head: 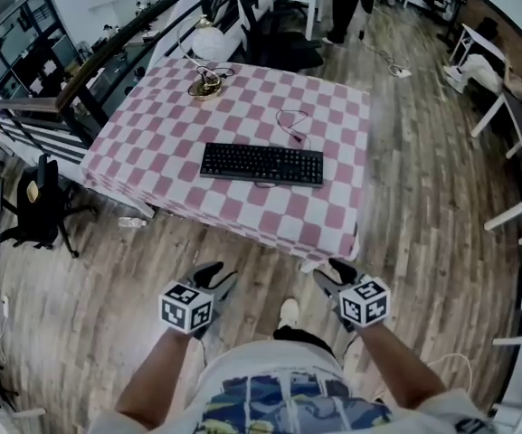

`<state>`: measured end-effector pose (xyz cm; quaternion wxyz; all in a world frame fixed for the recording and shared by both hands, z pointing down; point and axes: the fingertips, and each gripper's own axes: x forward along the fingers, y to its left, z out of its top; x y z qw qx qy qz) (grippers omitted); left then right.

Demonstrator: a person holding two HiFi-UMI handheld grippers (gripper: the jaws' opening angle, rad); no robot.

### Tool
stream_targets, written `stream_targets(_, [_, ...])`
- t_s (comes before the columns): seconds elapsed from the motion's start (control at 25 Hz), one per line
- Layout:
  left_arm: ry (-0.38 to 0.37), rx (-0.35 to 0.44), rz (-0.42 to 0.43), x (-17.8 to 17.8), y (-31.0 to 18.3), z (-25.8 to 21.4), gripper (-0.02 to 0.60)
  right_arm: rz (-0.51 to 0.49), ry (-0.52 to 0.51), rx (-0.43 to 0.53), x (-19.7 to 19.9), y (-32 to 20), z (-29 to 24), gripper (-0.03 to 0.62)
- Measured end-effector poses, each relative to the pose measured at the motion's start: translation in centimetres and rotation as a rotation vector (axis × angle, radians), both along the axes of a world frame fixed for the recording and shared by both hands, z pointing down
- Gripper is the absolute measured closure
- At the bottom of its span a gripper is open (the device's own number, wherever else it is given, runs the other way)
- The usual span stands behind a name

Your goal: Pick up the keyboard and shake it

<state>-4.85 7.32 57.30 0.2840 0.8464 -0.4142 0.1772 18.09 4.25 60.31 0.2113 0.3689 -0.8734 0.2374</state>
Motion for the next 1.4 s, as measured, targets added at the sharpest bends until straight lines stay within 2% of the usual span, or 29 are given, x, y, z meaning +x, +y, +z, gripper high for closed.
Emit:
stream_targets(0.24, [-0.059, -0.006, -0.059, 0.6, -7.1, 0.4, 0.417, -0.055, 0.002, -0.004, 2.2, -9.3, 1.4, 0.387])
stream_targets(0.44, [-0.073, -0.026, -0.101, -1.2, -12.0, 1.3, 0.417, -0.088, 0.025, -0.02, 2.1, -15.4, 2.6, 0.386])
stream_targets(0.68, [-0.074, -0.058, -0.105, -6.4, -19.5, 4.0, 0.417, -0.028, 0.046, -0.079, 1.4, -22.8, 5.5, 0.385])
stream_targets(0.84, [-0.081, -0.101, -0.082, -10.1, -26.0, 6.0, 0.417, 0.03, 0.079, -0.147, 1.1, -27.5, 7.8, 0.384])
stream_targets(1.0, [-0.084, -0.149, -0.056, -13.3, -32.0, 8.0, 0.411, 0.101, 0.114, -0.166, 0.5, -33.1, 8.4, 0.368])
stream_targets(1.24, [-0.097, -0.222, 0.0, -16.5, -38.2, 11.7, 0.379, 0.18, 0.122, -0.253, -0.5, -37.5, 11.5, 0.326])
stream_targets(1.4, [-0.08, -0.286, 0.03, -17.4, -41.0, 14.4, 0.36, 0.206, 0.129, -0.284, -1.3, -39.8, 13.0, 0.291])
